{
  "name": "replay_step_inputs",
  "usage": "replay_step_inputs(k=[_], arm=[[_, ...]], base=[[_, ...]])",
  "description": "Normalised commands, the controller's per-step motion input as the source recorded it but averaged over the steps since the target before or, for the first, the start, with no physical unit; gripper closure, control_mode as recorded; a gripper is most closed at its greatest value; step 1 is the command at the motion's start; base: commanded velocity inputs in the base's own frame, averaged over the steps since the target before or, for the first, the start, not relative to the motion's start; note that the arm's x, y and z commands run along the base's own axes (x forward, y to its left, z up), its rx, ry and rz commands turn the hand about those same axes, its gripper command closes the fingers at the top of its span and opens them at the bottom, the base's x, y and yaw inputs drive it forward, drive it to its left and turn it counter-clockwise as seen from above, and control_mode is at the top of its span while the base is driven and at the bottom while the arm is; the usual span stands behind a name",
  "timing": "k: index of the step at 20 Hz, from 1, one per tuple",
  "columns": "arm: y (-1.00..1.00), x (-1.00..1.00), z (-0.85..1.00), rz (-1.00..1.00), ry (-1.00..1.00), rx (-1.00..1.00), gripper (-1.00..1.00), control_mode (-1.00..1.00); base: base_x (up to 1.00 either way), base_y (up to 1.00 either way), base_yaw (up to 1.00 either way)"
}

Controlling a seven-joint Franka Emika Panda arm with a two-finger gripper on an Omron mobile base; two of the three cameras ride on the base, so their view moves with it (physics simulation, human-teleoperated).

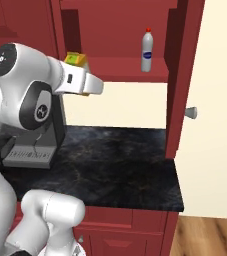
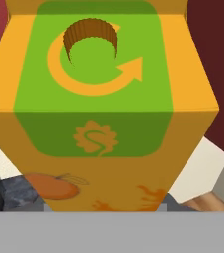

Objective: Pick the bottled water, milk, boxed drink from the counter and place them in the open cabinet.

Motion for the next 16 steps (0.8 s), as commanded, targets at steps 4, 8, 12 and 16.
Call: replay_step_inputs(k=[4,8,12,16], arm=[[-0.05,0.33,0.01,-0.03,0.0,0.0,1.0,-1.0],[-0.05,0.41,0.0,-0.03,0.0,0.0,1.0,-1.0],[-0.03,0.43,0.0,-0.02,0.0,0.0,1.0,-1.0],[-0.08,0.48,0.0,0.0,0.0,0.0,1.0,-1.0]], base=[[0.0,0.0,0.0],[0.0,0.0,0.0],[0.0,0.0,0.0],[0.0,0.0,0.0]])
